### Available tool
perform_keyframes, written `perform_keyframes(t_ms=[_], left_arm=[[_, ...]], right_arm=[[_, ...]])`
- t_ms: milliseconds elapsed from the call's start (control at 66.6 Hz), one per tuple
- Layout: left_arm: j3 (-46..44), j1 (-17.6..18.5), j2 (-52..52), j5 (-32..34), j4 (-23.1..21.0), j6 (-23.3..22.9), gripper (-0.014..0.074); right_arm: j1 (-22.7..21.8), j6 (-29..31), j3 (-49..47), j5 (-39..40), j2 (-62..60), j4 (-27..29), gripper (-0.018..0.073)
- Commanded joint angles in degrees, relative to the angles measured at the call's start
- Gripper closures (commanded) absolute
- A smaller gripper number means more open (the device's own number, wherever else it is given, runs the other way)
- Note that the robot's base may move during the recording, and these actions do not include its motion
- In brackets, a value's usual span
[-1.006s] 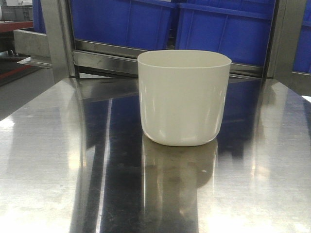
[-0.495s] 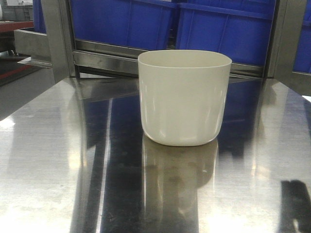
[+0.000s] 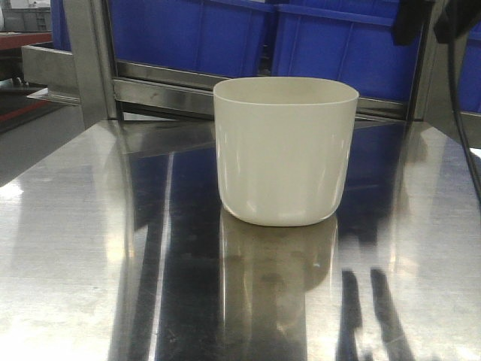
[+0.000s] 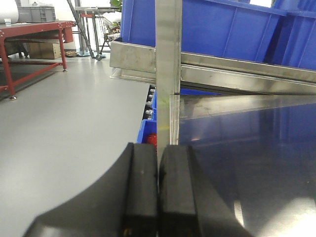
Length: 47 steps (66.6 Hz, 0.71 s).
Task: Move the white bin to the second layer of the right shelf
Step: 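Lower the right gripper onto the white bin's rim and close it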
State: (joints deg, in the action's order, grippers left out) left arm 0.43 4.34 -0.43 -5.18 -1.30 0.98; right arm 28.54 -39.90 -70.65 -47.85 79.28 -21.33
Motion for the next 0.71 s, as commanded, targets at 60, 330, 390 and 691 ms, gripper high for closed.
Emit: perform_keyframes(t_ms=[60,330,390,691], left_arm=[[2.1,0.2,-0.9,4.6,-0.4,-0.3,0.0512],[2.1,0.2,-0.9,4.6,-0.4,-0.3,0.0512],[2.1,0.2,-0.9,4.6,-0.4,-0.3,0.0512],[2.1,0.2,-0.9,4.6,-0.4,-0.3,0.0512]], right_arm=[[0.1,1.4,-8.8,-5.0,3.0,0.8,0.0219],[0.1,8.0,-16.0,-7.1,11.4,7.2,0.0219],[0.1,8.3,-16.1,-6.4,12.9,8.3,0.0219],[0.1,8.3,-16.1,-6.3,16.7,8.9,0.0219]])
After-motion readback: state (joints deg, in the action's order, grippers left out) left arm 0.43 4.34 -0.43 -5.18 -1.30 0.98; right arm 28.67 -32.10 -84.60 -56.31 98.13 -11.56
